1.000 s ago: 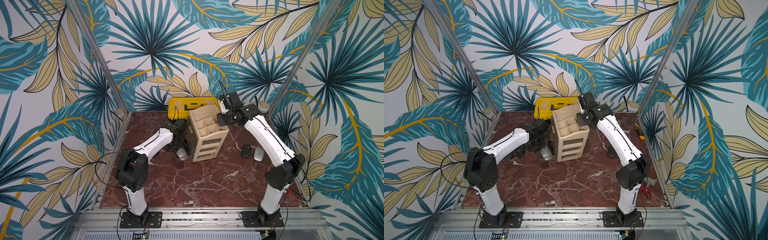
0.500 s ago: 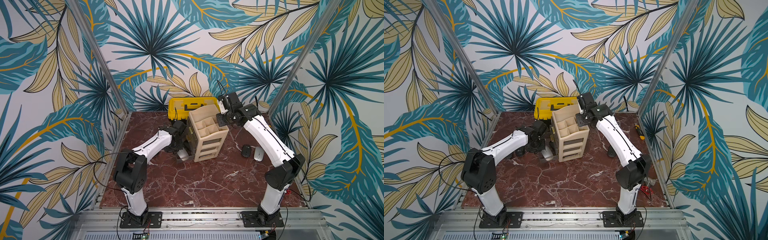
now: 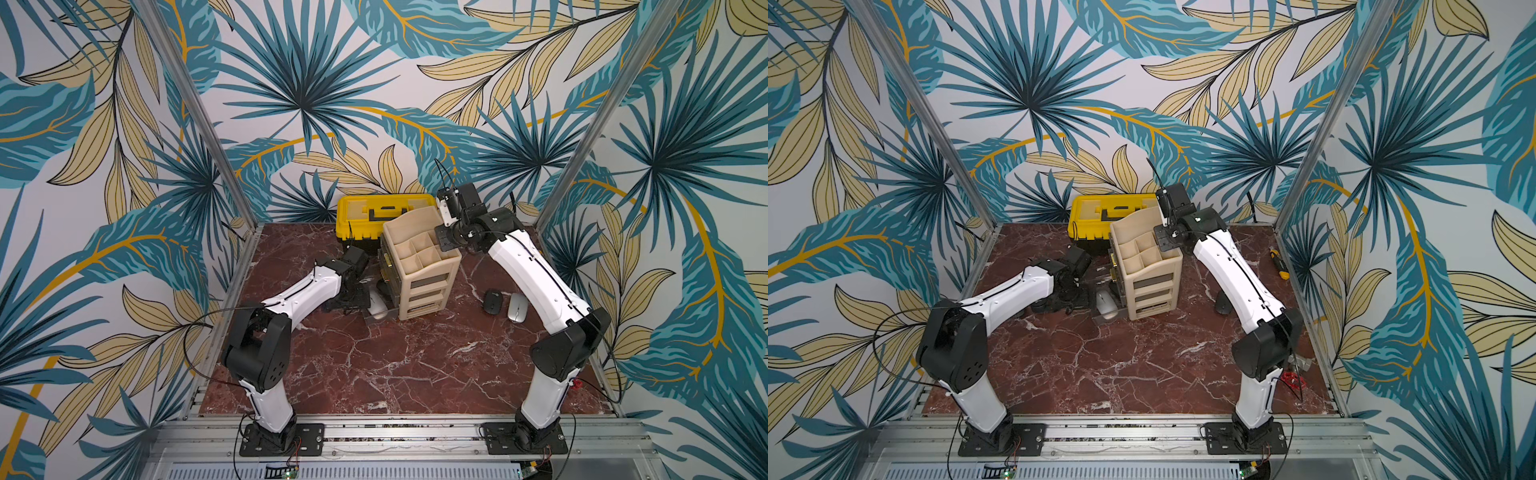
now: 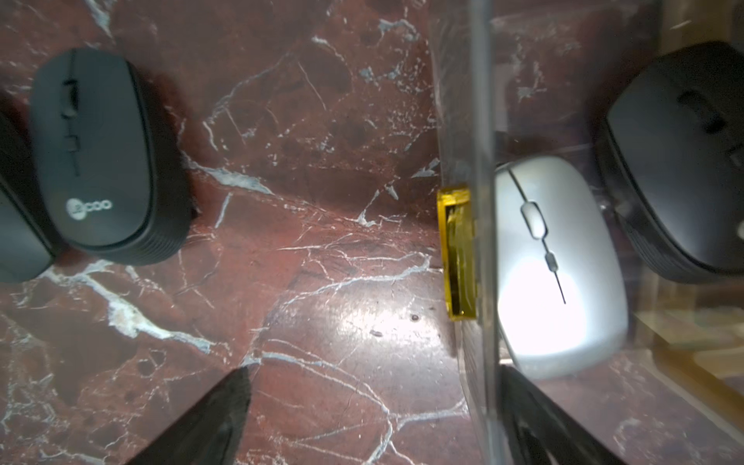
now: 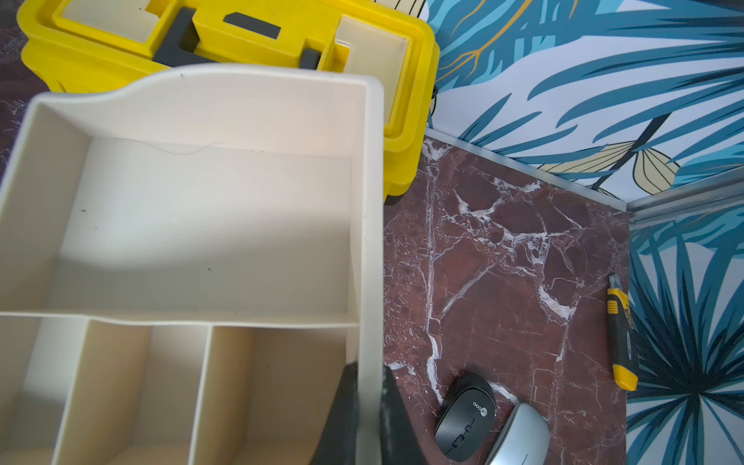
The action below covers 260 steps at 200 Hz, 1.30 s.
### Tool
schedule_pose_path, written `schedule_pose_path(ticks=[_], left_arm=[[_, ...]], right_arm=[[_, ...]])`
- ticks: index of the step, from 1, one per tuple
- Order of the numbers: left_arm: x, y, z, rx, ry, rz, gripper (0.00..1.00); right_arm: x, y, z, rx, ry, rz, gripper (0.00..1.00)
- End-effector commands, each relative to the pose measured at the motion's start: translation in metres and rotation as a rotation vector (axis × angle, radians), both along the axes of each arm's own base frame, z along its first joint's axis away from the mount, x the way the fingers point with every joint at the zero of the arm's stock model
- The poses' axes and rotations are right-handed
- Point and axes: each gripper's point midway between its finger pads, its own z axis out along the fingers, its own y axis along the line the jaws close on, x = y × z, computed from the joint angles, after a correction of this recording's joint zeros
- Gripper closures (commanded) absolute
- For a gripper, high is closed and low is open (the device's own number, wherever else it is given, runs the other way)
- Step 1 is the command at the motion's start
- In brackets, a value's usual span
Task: Take the mice out of the drawer
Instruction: Open the drawer in the storage box, then pick up the mouse from the drawer.
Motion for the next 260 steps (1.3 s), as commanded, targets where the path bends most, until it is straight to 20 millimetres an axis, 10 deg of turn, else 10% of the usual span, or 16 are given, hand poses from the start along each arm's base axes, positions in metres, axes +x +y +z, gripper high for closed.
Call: schedule_pose_path(ticks=[1, 32, 72, 168, 260], left_arm=[[-0.002, 0.007, 0.041, -0.013, -0.09, -0.013, 0.0], [0.009, -0.025, 0.062, -0.174, -0.112, -0.071, 0.0], [0.028, -0.045, 0.063, -0.244, -0.127, -0.061, 0.41], [0.049, -0.107, 0.032, -0.443, -0.06, -0.049, 0.39], [0.03, -0.099, -0.017, -0.355, 0.085, 0.076, 0.32]], right_arm=[[0.02, -0.021, 0.031, -0.058, -0.149, -0.084, 1.0], [0.02, -0.021, 0.03, -0.057, -0.145, -0.082, 1.0], [0.019, -0.02, 0.03, -0.055, -0.14, -0.077, 1.0], [0.018, -0.017, 0.024, -0.064, -0.128, -0.063, 1.0], [0.018, -0.017, 0.024, -0.067, -0.13, -0.058, 1.0]])
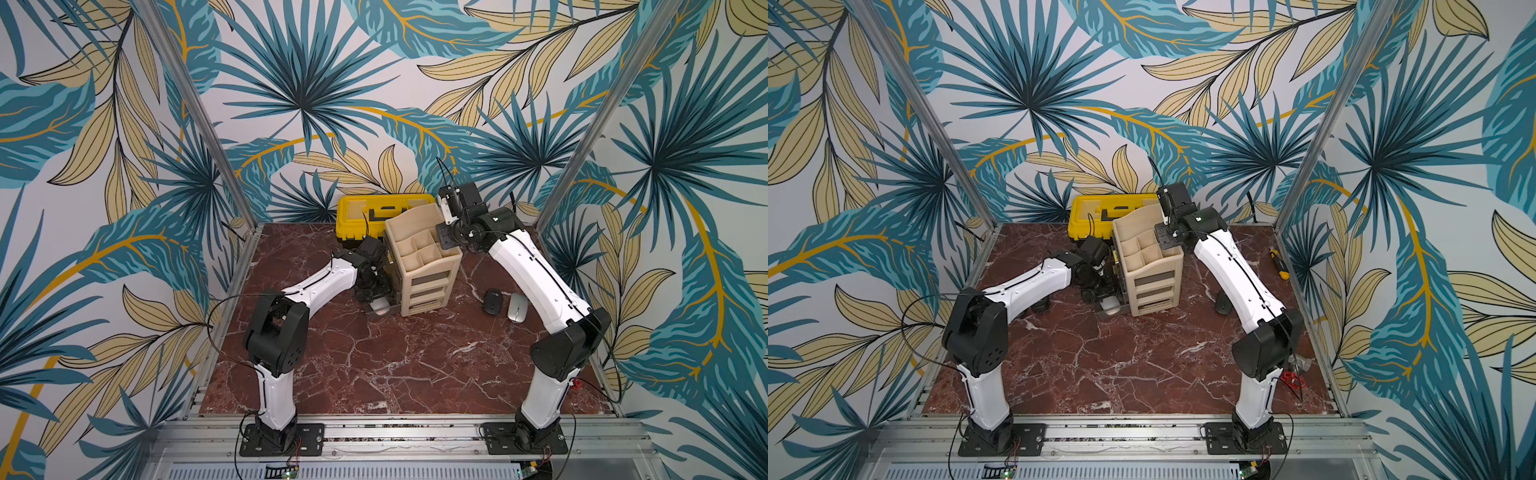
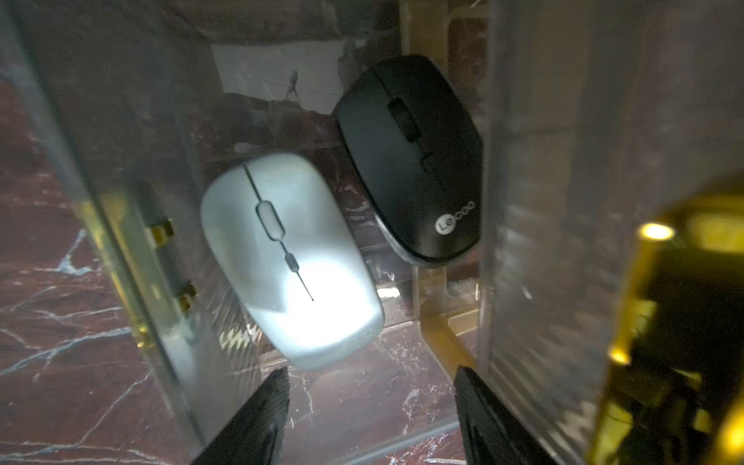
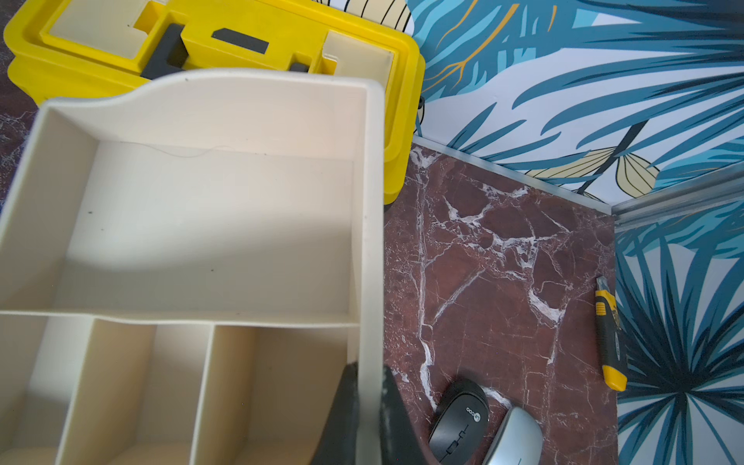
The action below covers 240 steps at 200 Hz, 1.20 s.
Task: Take the mice out of the drawer
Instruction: Pick up the mouse from the drawer.
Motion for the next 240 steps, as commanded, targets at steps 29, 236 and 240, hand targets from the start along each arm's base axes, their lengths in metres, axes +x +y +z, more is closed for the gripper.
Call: schedule_pose_path(ticks=[29, 236, 240], left_arm=[[-0.009, 0.012, -0.019, 0.027, 0.061, 0.149, 0.33], [-0.02, 0.049, -0.081, 0.315, 0.306, 0.417, 0.38], [-0.021, 0.049, -0.082, 0.312, 0.31, 0.423, 0.38]], right_arm=[[0.014, -0.014, 0.02, -0.063, -0.11, -0.042, 1.0], [0.019, 0.001, 0.018, -0.025, -0.099, 0.021, 1.0], [0.019, 0.001, 0.018, -0.024, -0.1, 0.022, 1.0]])
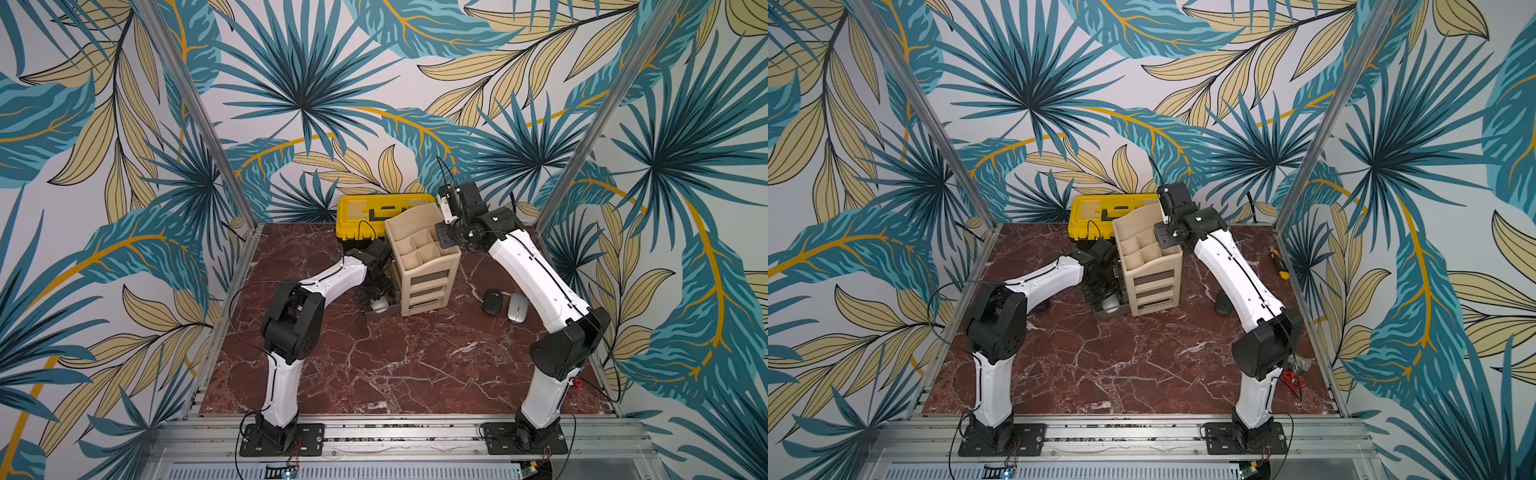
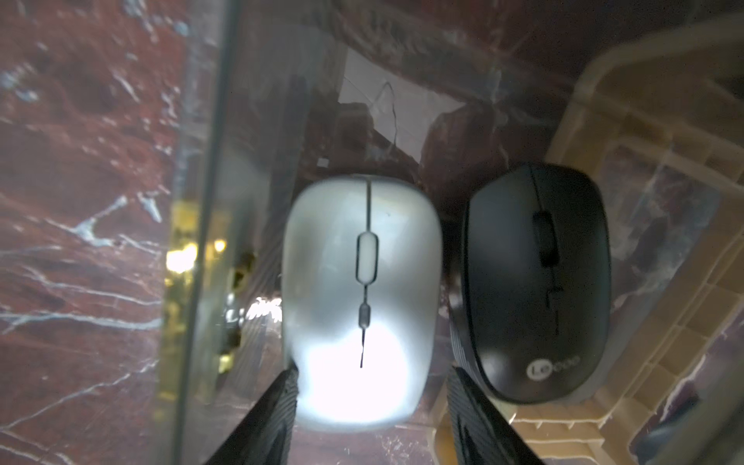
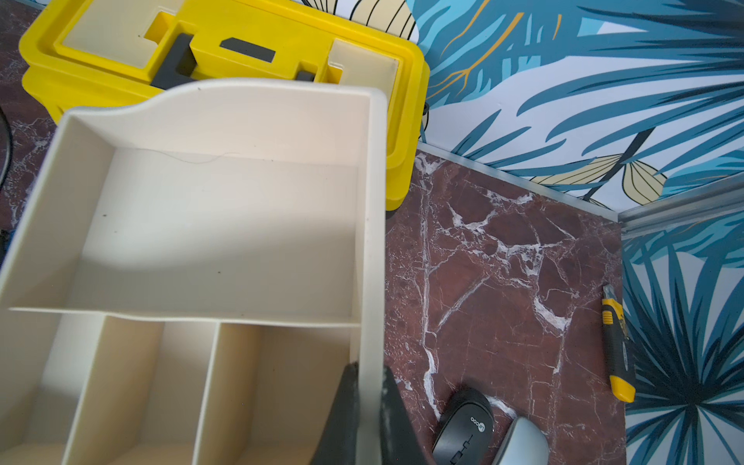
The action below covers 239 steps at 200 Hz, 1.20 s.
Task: Take the mice out of the drawer
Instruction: Pick up the mouse from the drawer.
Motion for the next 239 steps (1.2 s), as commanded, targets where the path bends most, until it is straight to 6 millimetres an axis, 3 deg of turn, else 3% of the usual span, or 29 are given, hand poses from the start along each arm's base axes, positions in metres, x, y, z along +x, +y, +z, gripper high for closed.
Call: schedule_pose_path(ticks=[1, 69, 158, 226, 239], left_arm=[[-0.04, 0.035, -0.045, 0.175, 0.221, 0.05, 0.38], [-0.038, 0.035, -0.059, 0.227, 0.27, 0.031, 0.31], [-0.055, 0.051, -0.083, 0.389, 0.332, -0.044, 0.32], [-0.058, 0.043, -0.106, 0.35, 0.328, -0.045, 0.32], [-0.059, 0.043, -0.109, 0.347, 0.336, -0.042, 0.38]], right_arm=[[0.016, -0.002, 0.017, -0.038, -0.091, 0.008, 1.0], [0.018, 0.005, 0.018, -0.026, -0.084, 0.038, 1.0], [0.021, 0.01, 0.015, -0.012, -0.081, 0.054, 1.0], [0.02, 0.009, 0.014, -0.024, -0.081, 0.058, 1.0], [0.02, 0.008, 0.014, -0.023, -0.081, 0.054, 1.0]])
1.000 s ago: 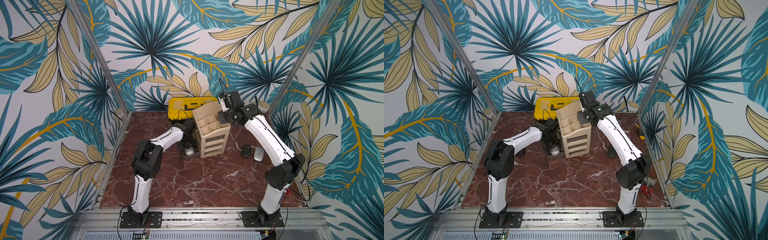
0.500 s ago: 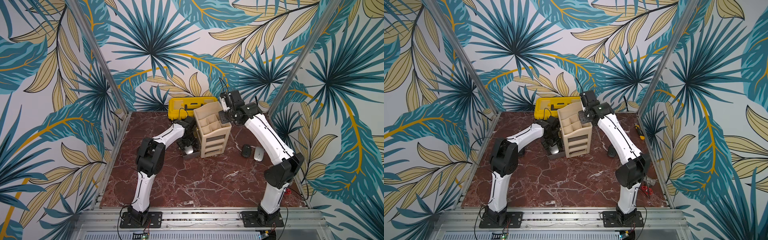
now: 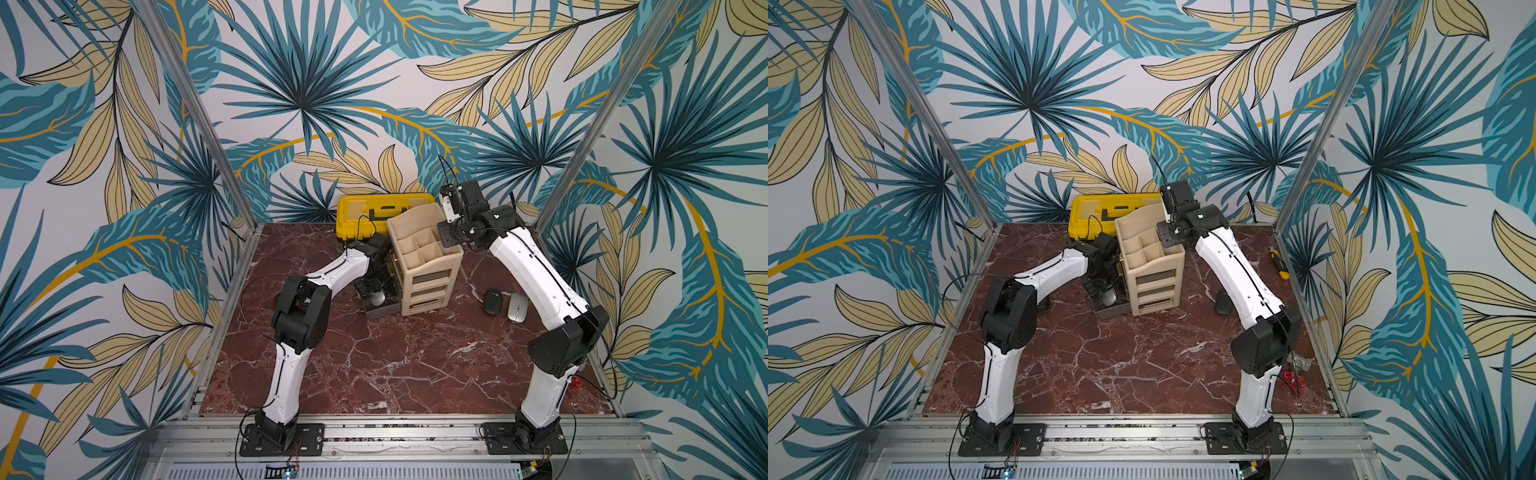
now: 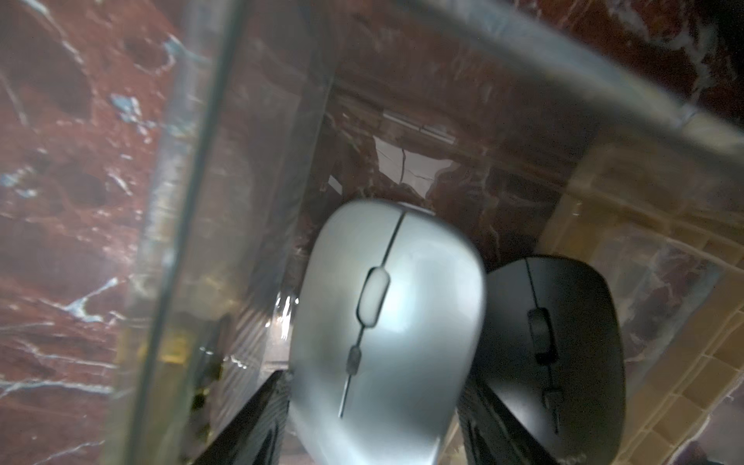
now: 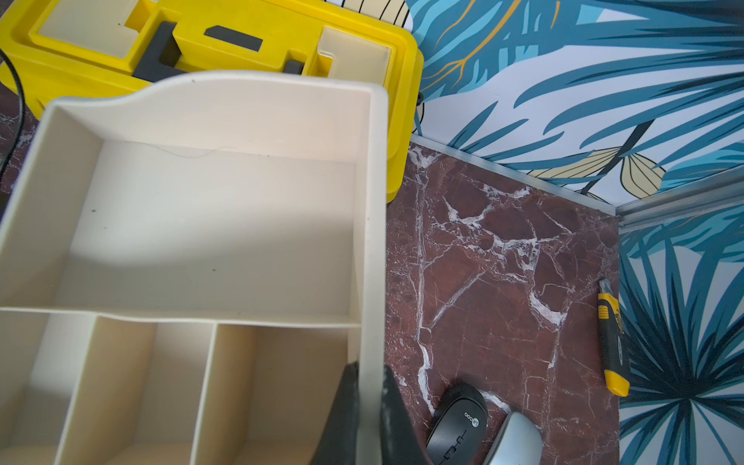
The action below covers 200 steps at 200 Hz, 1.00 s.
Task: Take the mice out of the drawer
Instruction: Pick up the mouse from the drawer.
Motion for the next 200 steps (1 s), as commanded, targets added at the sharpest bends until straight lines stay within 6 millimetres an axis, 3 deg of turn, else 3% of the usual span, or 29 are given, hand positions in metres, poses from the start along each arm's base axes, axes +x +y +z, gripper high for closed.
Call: schedule_pose_path(ticks=[1, 33, 75, 97, 112, 140, 172, 182, 200], left_arm=[[-0.079, 0.04, -0.09, 0.292, 0.308, -0.051, 0.38], [-0.082, 0.044, -0.087, 0.305, 0.303, -0.043, 0.73], [-0.083, 0.044, -0.079, 0.303, 0.297, -0.036, 0.74], [-0.077, 0.049, -0.058, 0.33, 0.256, -0.046, 0.75], [-0.068, 0.054, -0.03, 0.361, 0.19, -0.062, 0.76], [-0.053, 0.07, 0.042, 0.435, 0.047, -0.096, 0.75], [-0.055, 0.089, 0.128, 0.478, -0.059, -0.16, 0.74], [-0.057, 0.096, 0.153, 0.463, -0.099, -0.165, 0.74], [-0.054, 0.089, 0.18, 0.321, -0.212, -0.242, 0.74]], right_arm=[[0.017, 0.014, 0.018, -0.016, -0.103, 0.058, 1.0], [0.017, 0.014, 0.018, -0.012, -0.104, 0.058, 1.0], [0.017, 0.014, 0.017, -0.009, -0.099, 0.056, 1.0], [0.017, 0.014, 0.017, -0.014, -0.099, 0.055, 1.0], [0.018, 0.014, 0.016, -0.017, -0.099, 0.055, 1.0], [0.02, 0.014, 0.013, -0.017, -0.094, 0.054, 1.0], [0.021, 0.015, 0.009, -0.024, -0.086, 0.054, 1.0], [0.022, 0.014, 0.008, -0.028, -0.087, 0.05, 1.0], [0.023, 0.014, 0.006, -0.032, -0.084, 0.047, 1.0]])
